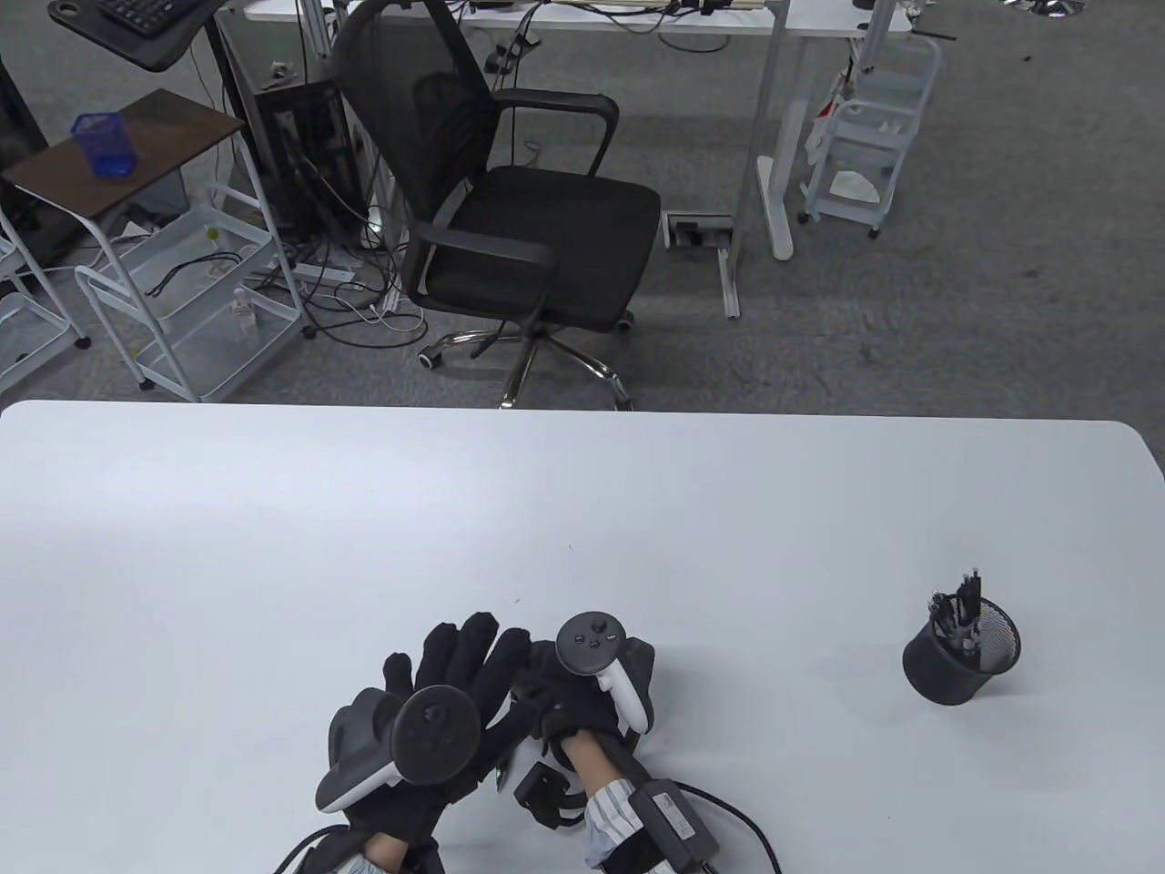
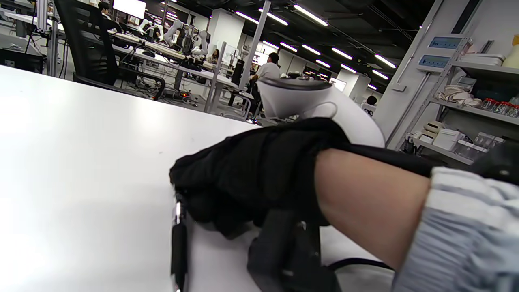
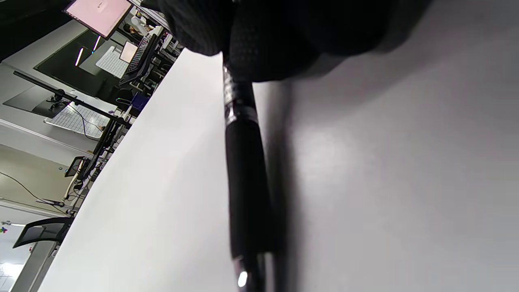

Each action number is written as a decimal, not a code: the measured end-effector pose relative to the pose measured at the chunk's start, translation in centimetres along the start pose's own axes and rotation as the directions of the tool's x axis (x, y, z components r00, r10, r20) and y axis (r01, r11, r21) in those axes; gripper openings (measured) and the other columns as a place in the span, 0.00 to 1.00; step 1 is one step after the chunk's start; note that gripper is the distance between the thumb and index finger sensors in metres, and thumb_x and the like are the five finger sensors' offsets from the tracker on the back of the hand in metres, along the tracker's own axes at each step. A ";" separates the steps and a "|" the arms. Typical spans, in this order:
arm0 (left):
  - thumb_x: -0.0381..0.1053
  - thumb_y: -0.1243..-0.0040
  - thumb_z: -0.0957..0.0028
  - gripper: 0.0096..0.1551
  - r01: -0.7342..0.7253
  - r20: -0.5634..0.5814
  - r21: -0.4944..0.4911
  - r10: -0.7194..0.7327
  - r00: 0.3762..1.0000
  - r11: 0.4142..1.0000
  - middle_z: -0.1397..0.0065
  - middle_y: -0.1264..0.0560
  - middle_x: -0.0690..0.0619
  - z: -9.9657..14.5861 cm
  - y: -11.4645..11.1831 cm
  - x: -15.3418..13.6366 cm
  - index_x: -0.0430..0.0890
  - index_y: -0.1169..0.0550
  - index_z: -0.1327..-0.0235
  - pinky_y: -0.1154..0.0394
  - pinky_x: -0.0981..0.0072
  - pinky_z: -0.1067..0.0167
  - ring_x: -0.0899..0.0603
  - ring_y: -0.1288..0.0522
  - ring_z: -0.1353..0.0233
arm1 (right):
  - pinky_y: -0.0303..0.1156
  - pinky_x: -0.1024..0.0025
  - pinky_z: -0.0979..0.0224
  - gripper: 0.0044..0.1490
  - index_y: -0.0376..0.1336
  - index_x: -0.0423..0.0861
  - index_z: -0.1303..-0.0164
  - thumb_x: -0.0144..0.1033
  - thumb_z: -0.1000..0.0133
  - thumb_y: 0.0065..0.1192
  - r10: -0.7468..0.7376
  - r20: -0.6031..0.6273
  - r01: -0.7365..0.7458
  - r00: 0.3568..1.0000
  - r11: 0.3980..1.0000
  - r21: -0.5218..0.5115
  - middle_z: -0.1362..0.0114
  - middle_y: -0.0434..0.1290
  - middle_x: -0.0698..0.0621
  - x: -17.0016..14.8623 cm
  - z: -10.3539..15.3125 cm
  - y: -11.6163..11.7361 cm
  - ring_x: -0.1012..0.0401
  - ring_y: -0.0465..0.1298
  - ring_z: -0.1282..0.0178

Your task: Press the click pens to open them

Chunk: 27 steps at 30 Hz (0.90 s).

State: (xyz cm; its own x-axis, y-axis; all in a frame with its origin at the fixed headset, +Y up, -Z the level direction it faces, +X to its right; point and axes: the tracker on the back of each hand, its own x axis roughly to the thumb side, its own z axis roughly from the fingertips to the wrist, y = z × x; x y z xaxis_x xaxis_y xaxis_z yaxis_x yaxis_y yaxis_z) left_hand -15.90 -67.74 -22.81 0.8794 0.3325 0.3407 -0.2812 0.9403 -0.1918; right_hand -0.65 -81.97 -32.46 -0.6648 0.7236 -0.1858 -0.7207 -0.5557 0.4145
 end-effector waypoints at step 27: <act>0.68 0.64 0.24 0.39 -0.010 0.000 -0.010 0.010 1.000 1.000 0.05 0.55 0.37 -0.2 -0.1 0.0 0.54 0.51 0.05 0.55 0.15 0.27 0.21 0.53 0.11 | 0.76 0.76 0.49 0.40 0.48 0.31 0.15 0.38 0.30 0.57 0.066 -0.013 -0.066 0.998 0.998 -0.002 0.33 0.65 0.42 0.1 -0.2 0.3 0.63 0.76 0.52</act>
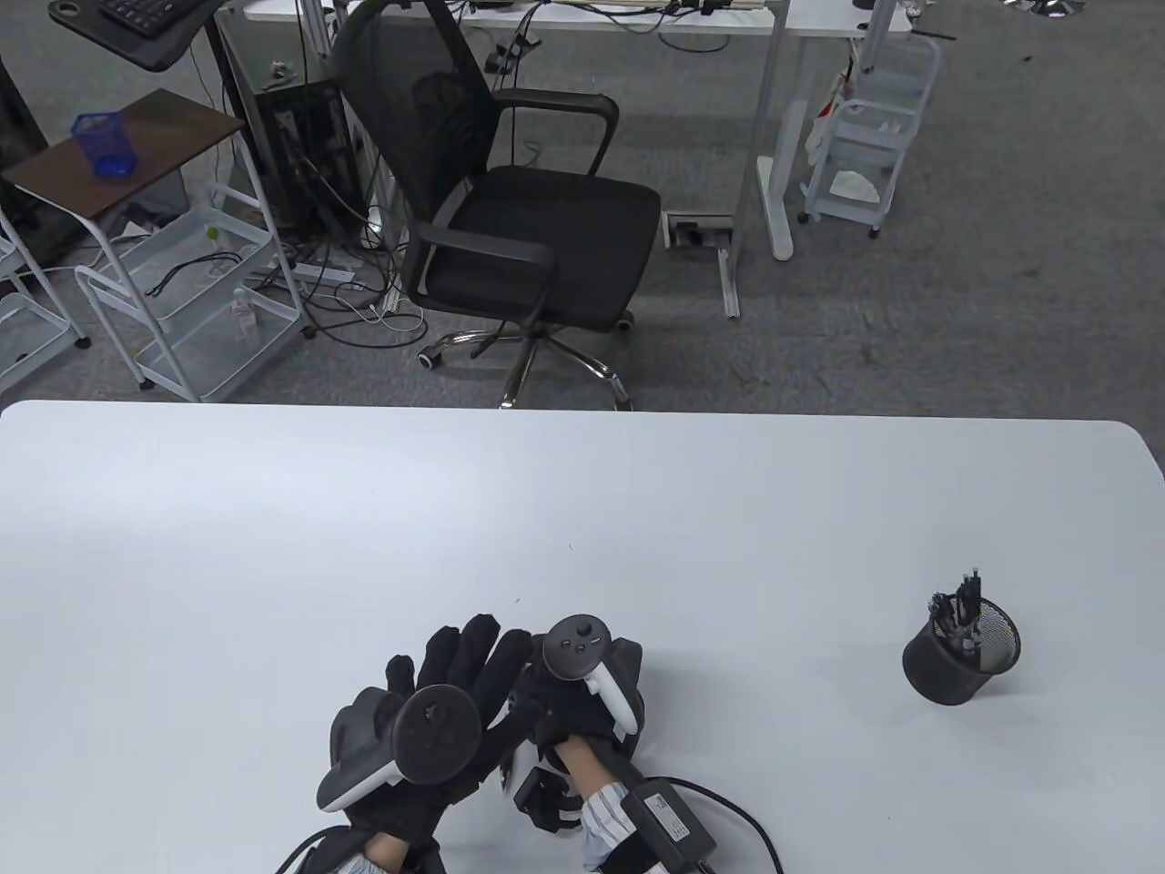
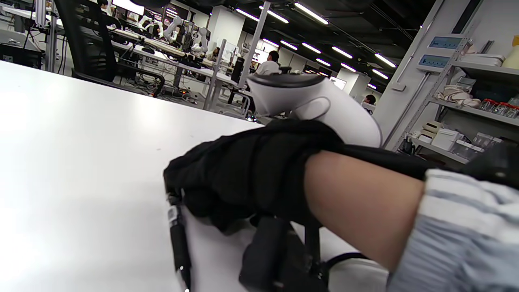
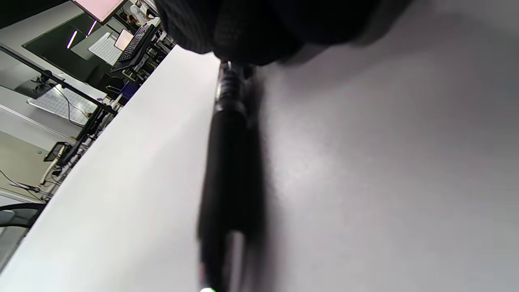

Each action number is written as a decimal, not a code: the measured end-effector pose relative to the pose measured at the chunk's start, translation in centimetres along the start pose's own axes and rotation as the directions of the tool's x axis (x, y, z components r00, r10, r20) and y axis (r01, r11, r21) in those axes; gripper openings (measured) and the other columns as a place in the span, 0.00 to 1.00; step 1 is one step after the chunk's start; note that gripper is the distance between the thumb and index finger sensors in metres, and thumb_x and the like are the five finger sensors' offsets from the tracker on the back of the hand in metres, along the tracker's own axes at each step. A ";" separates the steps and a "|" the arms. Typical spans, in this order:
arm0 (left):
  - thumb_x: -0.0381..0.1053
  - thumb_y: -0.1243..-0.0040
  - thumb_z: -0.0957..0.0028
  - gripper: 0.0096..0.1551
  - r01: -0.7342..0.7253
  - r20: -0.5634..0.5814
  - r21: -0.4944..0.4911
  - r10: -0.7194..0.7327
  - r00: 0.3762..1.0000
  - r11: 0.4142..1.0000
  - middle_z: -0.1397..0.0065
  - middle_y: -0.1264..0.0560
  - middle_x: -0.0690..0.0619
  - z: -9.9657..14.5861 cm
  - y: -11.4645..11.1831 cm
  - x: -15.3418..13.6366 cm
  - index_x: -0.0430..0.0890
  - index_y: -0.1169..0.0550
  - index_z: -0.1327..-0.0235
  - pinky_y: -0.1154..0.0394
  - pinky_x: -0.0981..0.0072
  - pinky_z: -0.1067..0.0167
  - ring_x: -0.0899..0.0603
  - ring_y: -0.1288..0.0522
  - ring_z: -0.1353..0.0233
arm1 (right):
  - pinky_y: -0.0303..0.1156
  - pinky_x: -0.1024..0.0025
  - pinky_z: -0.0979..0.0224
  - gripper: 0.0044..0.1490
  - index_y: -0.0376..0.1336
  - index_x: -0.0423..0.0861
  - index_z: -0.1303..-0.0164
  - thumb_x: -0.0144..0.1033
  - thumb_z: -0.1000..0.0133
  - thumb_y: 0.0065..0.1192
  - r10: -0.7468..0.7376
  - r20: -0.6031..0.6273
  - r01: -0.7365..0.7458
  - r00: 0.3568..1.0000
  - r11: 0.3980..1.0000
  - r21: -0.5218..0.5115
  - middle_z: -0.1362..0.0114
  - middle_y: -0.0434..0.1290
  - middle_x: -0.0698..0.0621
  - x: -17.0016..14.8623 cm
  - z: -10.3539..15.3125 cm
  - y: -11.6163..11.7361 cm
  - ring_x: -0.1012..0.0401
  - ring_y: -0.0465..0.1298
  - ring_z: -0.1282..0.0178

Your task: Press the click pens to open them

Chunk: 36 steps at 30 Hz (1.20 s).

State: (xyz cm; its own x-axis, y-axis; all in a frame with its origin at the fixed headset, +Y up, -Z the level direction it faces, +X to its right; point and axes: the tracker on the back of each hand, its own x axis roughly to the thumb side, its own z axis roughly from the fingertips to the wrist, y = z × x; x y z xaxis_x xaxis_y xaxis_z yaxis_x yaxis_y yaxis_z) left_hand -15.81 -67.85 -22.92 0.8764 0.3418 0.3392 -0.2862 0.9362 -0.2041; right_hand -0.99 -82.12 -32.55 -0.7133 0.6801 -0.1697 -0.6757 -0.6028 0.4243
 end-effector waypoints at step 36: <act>0.68 0.63 0.24 0.40 0.013 -0.023 0.003 -0.013 1.000 1.000 0.05 0.55 0.36 -0.1 0.0 -0.2 0.52 0.52 0.05 0.56 0.17 0.25 0.21 0.53 0.12 | 0.41 0.27 0.24 0.43 0.58 0.31 0.17 0.40 0.36 0.65 0.046 -0.469 -0.430 0.882 0.486 -0.761 0.15 0.44 0.28 -17.7 11.1 -26.4 0.29 0.44 0.22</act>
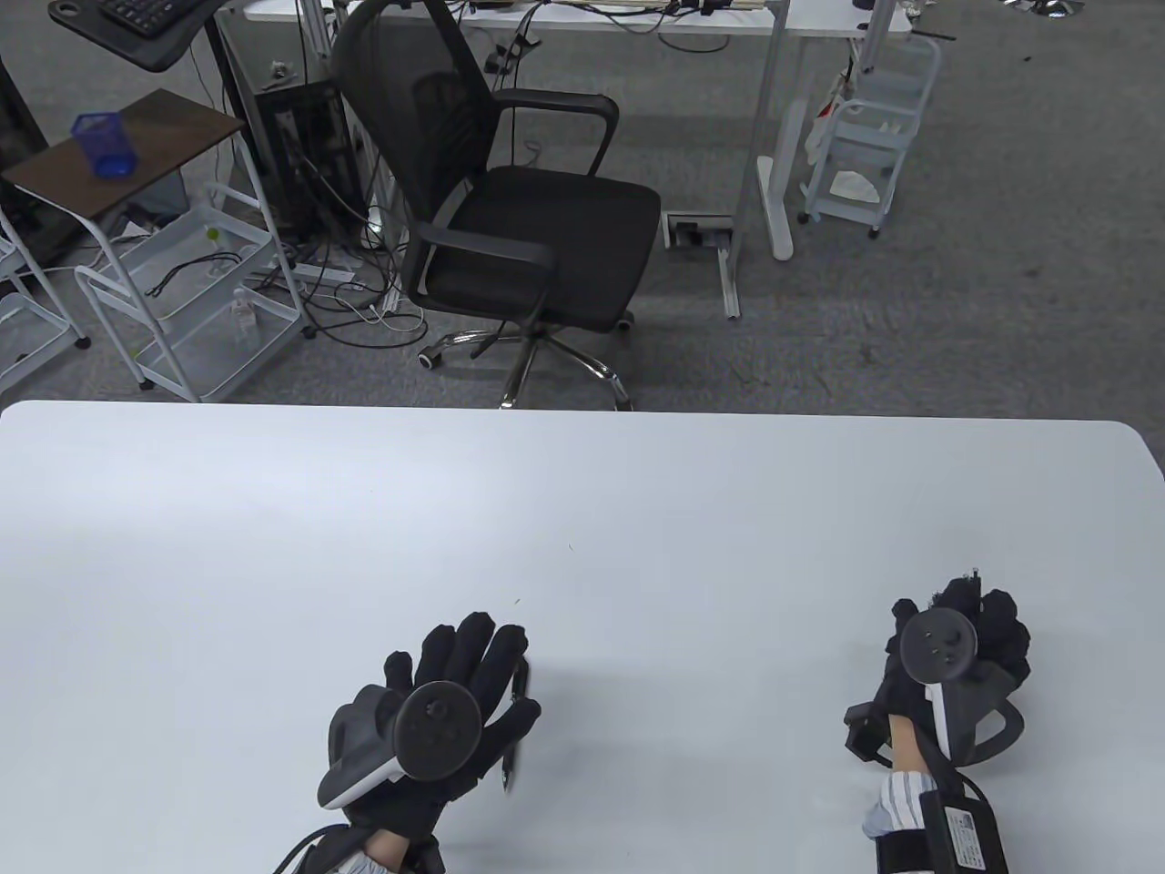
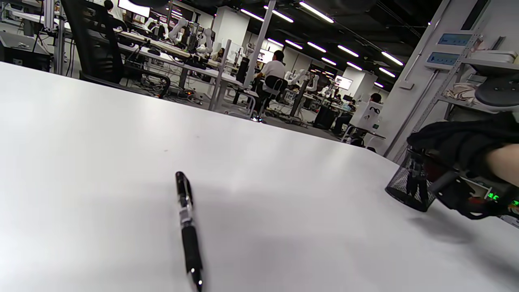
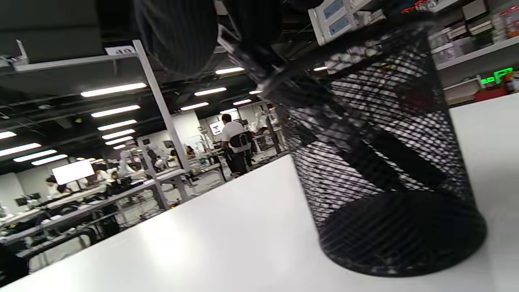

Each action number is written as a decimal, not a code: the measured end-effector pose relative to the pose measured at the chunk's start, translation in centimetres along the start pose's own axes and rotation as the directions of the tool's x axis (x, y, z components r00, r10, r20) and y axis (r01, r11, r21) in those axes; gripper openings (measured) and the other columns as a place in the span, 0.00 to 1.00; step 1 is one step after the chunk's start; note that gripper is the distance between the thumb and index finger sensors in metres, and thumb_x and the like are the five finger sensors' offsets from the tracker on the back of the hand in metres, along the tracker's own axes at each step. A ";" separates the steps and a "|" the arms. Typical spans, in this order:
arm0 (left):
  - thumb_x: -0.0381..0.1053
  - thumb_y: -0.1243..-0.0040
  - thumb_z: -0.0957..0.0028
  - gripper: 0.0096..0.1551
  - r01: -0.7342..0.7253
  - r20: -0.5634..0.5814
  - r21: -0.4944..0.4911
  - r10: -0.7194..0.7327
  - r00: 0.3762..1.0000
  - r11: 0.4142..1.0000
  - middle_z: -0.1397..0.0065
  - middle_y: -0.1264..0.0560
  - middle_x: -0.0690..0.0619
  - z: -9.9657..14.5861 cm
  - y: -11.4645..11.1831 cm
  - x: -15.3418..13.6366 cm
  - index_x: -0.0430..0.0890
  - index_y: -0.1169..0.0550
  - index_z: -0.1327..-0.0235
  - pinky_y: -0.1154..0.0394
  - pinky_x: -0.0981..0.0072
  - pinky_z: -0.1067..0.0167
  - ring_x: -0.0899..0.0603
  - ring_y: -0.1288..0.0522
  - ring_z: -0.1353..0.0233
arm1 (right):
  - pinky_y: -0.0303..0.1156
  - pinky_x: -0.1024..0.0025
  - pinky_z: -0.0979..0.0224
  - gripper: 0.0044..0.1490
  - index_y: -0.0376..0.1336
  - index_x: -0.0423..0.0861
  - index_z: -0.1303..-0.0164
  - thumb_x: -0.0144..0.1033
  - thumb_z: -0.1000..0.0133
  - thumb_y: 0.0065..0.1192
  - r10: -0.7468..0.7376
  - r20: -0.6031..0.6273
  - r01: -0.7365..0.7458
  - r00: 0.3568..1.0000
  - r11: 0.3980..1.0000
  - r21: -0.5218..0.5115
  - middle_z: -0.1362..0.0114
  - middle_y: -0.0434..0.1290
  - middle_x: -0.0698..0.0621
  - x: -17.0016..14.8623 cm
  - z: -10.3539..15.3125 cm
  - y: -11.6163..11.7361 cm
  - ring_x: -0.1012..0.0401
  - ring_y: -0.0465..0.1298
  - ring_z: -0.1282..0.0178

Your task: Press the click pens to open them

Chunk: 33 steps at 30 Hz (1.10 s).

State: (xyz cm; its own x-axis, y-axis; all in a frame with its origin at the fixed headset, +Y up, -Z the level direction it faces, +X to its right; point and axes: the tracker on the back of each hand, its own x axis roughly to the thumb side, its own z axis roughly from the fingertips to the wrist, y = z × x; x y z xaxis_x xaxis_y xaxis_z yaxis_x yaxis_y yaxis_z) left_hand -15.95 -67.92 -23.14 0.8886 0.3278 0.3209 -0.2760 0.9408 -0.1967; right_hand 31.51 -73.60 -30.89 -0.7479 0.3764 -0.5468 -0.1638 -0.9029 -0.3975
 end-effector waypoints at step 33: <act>0.68 0.63 0.24 0.40 -0.010 -0.024 -0.028 0.009 1.000 1.000 0.05 0.55 0.36 -0.4 -0.4 -0.6 0.53 0.53 0.05 0.56 0.16 0.26 0.21 0.53 0.12 | 0.43 0.24 0.26 0.31 0.66 0.34 0.24 0.35 0.34 0.62 -0.103 -0.020 0.102 0.995 0.993 -0.052 0.16 0.54 0.30 -0.7 -0.3 -3.0 0.29 0.50 0.22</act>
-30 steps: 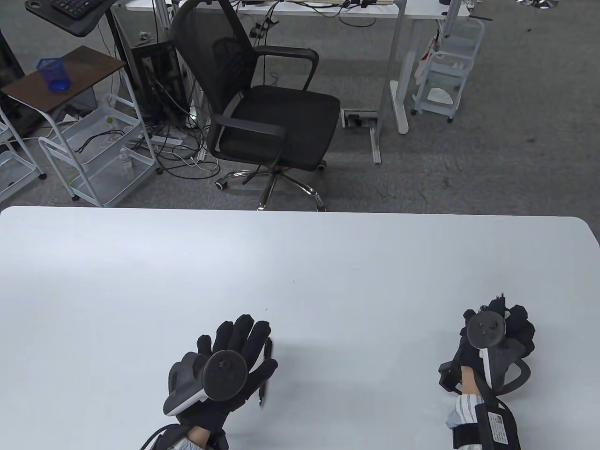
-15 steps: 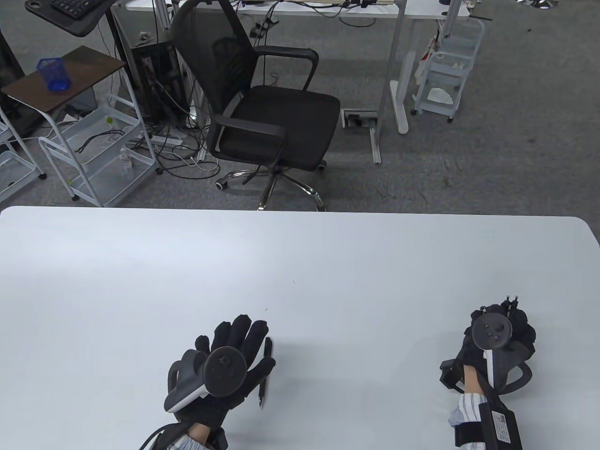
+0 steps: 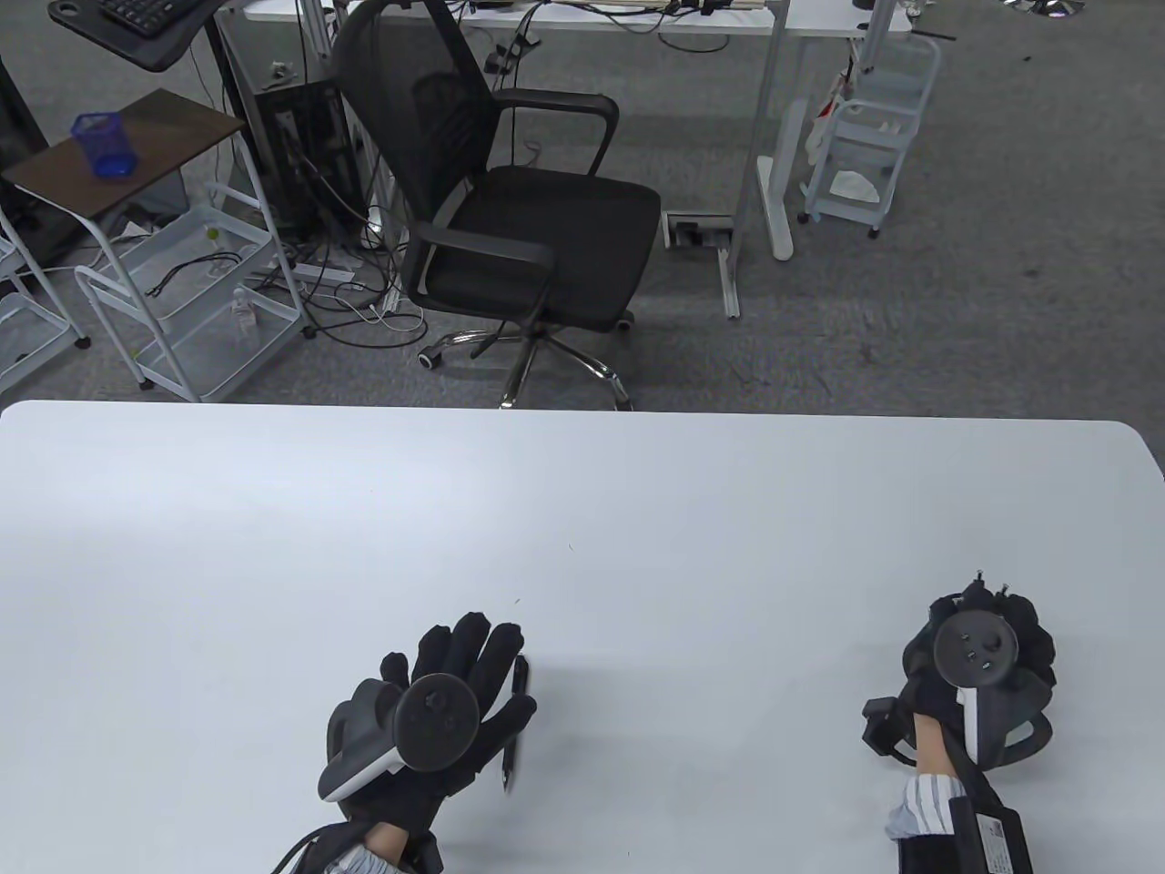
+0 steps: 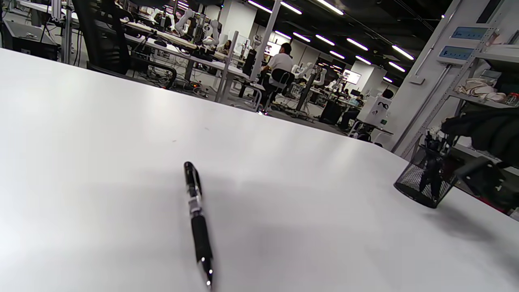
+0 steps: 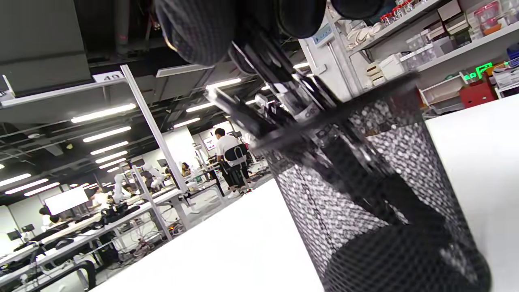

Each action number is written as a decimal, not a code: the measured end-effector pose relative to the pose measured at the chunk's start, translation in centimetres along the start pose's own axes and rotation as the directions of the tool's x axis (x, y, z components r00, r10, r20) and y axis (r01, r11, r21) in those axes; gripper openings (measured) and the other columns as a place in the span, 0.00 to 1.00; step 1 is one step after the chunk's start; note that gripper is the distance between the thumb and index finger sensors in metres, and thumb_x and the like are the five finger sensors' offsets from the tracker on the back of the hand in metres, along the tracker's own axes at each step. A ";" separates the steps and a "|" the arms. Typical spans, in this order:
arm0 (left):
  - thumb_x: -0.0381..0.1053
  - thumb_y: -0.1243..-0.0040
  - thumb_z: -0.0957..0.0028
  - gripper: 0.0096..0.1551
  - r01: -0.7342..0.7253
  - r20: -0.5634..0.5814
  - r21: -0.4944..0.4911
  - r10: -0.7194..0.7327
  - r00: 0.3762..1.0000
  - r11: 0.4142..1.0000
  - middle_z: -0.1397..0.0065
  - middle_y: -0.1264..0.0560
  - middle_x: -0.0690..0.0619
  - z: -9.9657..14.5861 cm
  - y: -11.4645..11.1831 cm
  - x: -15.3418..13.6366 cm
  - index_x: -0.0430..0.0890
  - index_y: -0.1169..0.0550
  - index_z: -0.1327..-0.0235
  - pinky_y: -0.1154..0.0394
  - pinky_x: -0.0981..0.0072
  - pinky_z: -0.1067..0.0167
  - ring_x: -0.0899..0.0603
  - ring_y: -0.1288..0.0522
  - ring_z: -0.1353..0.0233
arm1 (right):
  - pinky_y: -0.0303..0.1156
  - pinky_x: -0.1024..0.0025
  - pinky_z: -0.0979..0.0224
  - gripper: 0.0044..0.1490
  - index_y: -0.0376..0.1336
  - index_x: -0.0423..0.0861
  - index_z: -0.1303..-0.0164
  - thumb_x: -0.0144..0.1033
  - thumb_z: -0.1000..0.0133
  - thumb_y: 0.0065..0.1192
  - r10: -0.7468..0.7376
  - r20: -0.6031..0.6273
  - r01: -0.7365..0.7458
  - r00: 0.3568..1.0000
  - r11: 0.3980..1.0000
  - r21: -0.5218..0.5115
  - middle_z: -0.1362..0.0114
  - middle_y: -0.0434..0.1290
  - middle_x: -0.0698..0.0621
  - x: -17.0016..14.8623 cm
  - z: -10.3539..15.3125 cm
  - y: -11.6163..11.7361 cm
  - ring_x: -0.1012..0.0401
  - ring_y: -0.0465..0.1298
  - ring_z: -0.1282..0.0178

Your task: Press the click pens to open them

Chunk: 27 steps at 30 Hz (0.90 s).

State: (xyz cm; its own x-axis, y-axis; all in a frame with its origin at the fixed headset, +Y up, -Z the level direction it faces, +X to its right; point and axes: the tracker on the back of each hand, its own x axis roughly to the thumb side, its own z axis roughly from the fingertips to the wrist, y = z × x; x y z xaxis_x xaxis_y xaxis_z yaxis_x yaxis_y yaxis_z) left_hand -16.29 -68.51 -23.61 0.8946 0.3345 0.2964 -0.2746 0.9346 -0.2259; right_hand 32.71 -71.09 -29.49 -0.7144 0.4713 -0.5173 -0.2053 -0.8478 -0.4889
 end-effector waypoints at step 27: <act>0.68 0.63 0.24 0.40 0.002 0.037 0.017 -0.003 0.999 1.000 0.05 0.55 0.37 0.4 0.1 0.8 0.53 0.53 0.05 0.56 0.16 0.26 0.21 0.53 0.11 | 0.54 0.26 0.26 0.31 0.64 0.29 0.22 0.30 0.32 0.61 -0.943 -0.007 0.771 0.332 0.267 0.578 0.19 0.60 0.22 13.6 13.9 -4.6 0.36 0.70 0.26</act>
State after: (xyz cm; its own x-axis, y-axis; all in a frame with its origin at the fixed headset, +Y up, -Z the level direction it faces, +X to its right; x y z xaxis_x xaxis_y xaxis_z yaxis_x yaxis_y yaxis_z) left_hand -15.72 -68.09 -22.97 0.8816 0.3361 0.3313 -0.2785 0.9373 -0.2097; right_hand 14.65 -64.22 -24.51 -0.0388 0.9579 0.2846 -0.9923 -0.0035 -0.1235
